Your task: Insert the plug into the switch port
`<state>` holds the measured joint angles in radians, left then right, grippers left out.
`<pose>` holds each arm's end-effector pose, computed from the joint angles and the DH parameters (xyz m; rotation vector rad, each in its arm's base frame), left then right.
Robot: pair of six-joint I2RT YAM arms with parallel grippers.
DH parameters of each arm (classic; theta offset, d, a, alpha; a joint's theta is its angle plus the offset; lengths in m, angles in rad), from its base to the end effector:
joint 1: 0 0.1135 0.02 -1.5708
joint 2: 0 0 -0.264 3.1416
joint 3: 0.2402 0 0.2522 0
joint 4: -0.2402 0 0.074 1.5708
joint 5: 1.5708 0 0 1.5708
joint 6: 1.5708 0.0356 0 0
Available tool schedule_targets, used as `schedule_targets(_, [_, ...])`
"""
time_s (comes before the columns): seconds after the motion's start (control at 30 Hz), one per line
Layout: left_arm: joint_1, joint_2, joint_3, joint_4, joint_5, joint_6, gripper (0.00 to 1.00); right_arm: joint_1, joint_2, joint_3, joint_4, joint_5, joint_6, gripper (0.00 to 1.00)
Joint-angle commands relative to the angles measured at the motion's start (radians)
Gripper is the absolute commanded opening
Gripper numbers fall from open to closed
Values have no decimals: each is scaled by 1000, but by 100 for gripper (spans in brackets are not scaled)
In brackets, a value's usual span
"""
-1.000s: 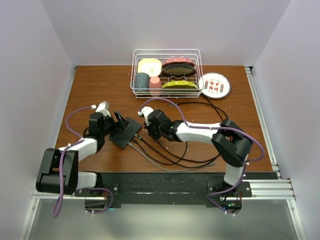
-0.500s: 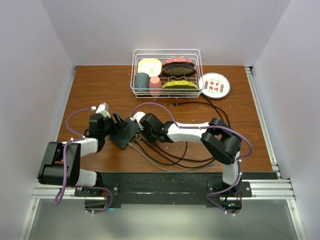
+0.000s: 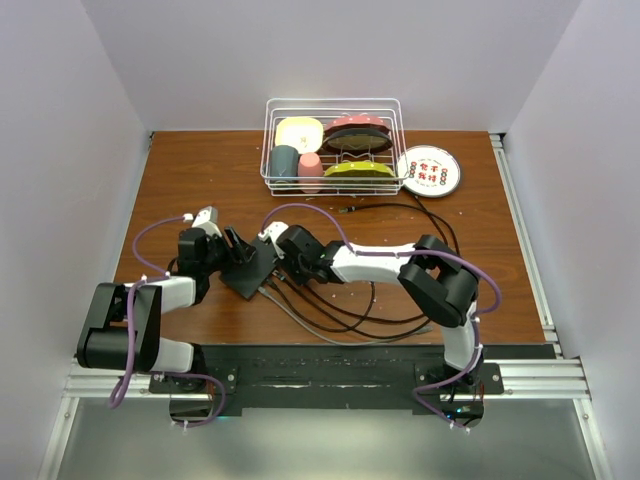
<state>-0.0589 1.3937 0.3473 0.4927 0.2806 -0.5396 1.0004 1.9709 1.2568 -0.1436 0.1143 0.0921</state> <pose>0.2391 -0.0240 0.1345 -0.3495 2.1415 -0.6474 0.2295 0.3503 0.1588 -1.0288 2.2267 0.3546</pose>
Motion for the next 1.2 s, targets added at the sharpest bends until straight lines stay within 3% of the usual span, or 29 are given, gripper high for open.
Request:
schedule_targets(0.0, [4,11,-5,46,42,-5,62,4,20,56,6,22,17,0])
schedule_targets(1.17, [4,37,-4,66,81,0,54,4,-38,52,42,64,38,0])
